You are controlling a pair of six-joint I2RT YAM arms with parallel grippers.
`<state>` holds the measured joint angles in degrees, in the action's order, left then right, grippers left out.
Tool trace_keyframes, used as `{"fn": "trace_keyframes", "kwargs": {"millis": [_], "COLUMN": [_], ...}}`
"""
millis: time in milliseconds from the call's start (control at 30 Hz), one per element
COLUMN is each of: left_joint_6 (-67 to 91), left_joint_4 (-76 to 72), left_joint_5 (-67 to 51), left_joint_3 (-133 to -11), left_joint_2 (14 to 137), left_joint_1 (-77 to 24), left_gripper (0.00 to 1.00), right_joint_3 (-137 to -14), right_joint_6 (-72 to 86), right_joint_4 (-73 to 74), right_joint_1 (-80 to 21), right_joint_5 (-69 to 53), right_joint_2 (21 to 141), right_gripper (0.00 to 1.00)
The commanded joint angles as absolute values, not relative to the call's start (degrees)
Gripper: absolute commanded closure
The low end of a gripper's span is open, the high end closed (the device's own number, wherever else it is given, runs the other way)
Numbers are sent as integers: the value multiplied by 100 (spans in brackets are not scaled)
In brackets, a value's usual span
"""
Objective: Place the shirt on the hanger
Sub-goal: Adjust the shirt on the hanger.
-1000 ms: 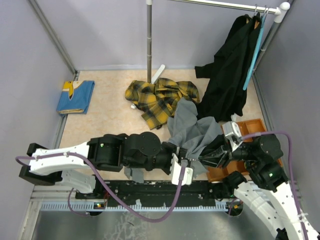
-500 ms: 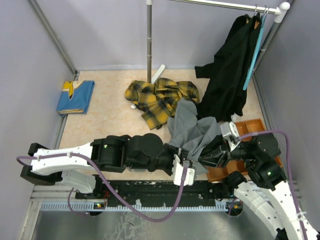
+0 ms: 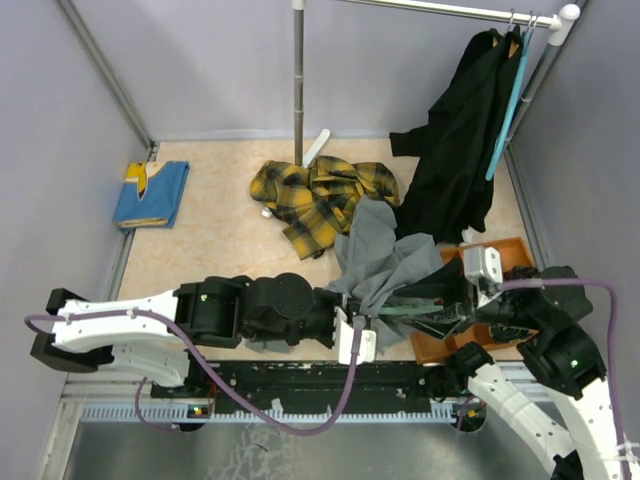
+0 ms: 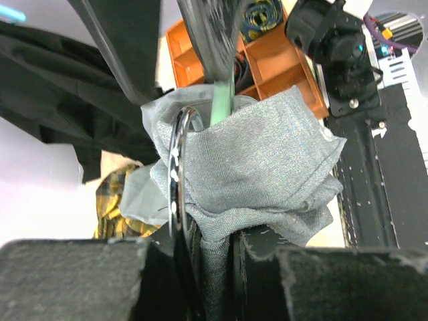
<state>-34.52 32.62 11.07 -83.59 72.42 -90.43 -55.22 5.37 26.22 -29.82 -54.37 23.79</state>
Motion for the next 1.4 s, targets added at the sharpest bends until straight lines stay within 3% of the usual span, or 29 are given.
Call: {"fn": "trace_keyframes", "kwargs": {"millis": [0,333,833,900,1067,1133,1167,1367], "left_joint_6": [-3239,-3040,-3065,-3097,-3170,-3196,-3192,-3141], "left_joint_4": [3482,3884,4118,4139,4090,4054,4055,4115], "left_joint_5": [1383,1509,1271,1239,1267,1358,1396,1621], "left_joint_3": [-8228,-8342,-8947,-8997,-9046,-9083,-9114,-9214], "left_joint_2": [6808,6505,6741,6807,6960,7016,7040,6984], "left_joint_1": [-9042,-9042,-9040,-9041,-9043,-9044,-9038,-9043], "left_gripper": [100,100,100,100,100,100,97,40], "right_joint_3": [-6003,-6161,-5307,-5267,-5006,-4885,-4820,-4357], "right_joint_6": [-157,-1032,-1034,-988,-407,-247,-194,198], "right_joint_4": [3324,4338,3616,3443,2643,2440,2358,1868], "right_joint_1": [-2964,-2962,-2966,-2964,-2966,-2963,-2964,-2964], "right_joint_5": [-4689,-4272,-4415,-4514,-5032,-5063,-5013,-4803], "right_joint_2": [2300,2426,2738,2815,2849,2772,2664,2014], "right_gripper": [54,53,50,56,93,100,100,100]}}
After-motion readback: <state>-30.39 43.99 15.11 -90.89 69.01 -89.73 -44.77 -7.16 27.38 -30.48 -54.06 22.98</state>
